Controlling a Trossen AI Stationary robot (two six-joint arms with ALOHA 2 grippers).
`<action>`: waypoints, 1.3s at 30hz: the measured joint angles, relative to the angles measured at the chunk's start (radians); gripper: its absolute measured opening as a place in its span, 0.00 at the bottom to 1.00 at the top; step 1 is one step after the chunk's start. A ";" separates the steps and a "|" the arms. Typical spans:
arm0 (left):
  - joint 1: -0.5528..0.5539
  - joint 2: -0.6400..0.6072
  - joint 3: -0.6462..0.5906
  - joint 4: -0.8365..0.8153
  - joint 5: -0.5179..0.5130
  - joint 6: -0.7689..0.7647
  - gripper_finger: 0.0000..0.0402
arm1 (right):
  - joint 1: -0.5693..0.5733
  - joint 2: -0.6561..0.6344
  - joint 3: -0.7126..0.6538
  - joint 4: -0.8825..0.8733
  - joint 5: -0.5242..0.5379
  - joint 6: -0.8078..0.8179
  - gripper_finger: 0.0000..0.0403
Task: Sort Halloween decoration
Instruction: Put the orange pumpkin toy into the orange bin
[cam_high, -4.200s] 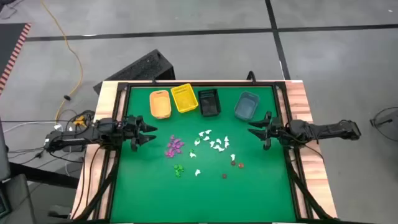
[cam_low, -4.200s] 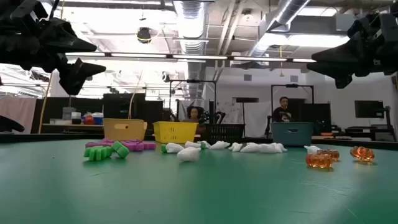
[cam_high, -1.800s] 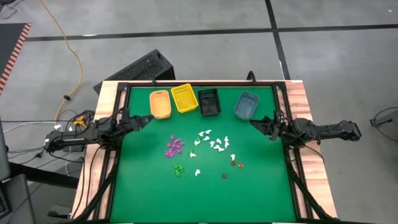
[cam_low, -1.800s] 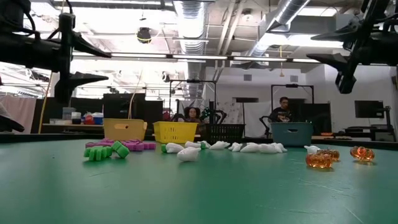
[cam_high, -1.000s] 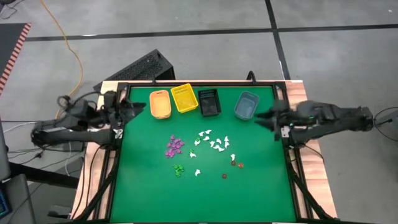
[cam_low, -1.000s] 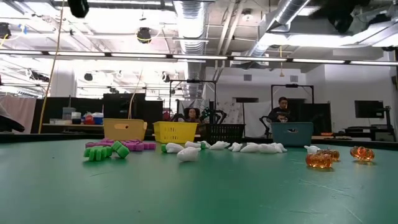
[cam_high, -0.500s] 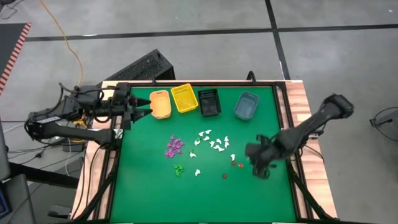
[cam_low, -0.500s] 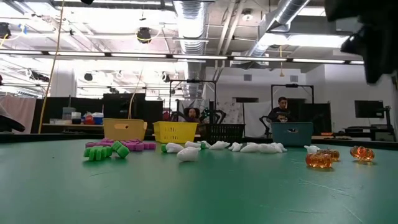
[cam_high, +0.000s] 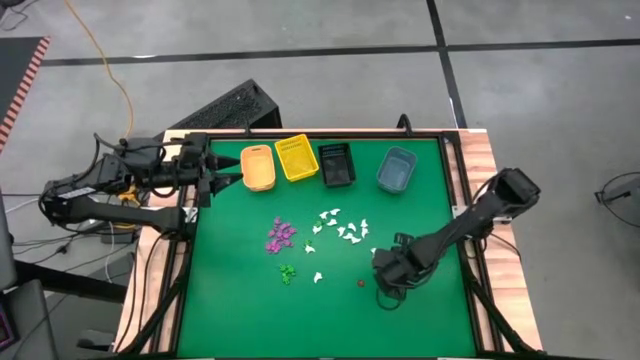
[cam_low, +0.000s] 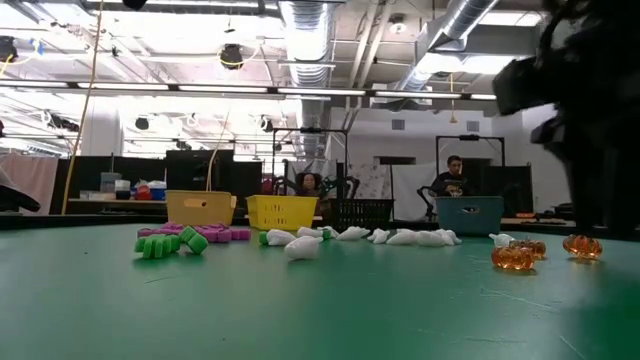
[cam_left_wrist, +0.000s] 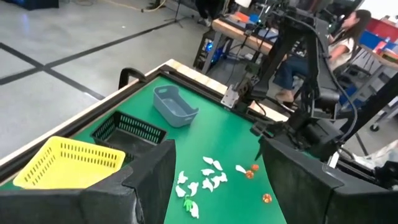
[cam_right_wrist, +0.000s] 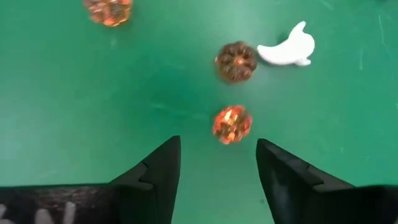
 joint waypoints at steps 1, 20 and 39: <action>0.000 0.000 0.000 -0.004 0.000 -0.003 0.58 | -0.009 0.006 0.000 0.005 0.000 -0.023 0.53; 0.000 0.000 0.000 -0.026 -0.007 -0.014 0.58 | -0.069 -0.001 -0.148 0.243 -0.064 -0.145 0.52; 0.000 0.001 0.000 -0.025 -0.027 -0.021 0.58 | -0.087 0.001 -0.185 0.297 -0.108 -0.142 0.12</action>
